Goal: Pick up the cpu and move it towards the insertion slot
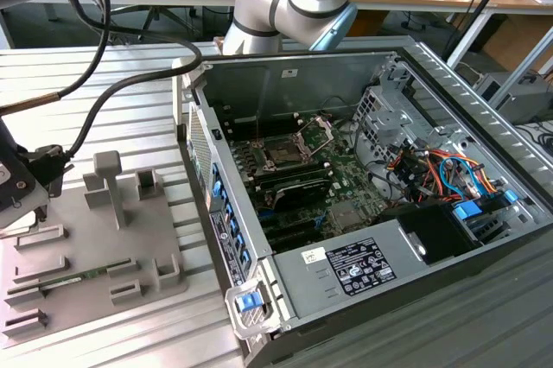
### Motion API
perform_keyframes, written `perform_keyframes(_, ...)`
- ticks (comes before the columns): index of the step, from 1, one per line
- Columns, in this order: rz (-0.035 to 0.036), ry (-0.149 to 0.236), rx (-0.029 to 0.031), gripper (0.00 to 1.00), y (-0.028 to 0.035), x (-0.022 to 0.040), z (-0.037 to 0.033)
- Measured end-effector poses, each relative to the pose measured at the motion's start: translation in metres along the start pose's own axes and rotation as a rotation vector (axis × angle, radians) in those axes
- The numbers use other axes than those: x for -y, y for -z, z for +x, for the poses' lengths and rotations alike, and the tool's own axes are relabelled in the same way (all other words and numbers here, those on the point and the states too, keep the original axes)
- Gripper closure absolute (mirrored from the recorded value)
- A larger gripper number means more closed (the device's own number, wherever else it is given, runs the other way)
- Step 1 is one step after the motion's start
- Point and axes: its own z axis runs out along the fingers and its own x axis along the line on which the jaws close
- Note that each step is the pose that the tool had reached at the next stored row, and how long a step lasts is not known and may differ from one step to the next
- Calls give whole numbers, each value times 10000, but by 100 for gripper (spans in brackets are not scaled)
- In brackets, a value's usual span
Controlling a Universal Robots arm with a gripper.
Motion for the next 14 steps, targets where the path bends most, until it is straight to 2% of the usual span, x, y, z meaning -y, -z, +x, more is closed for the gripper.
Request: perform_keyframes(14,-38,0,1,45,49,-3,0)
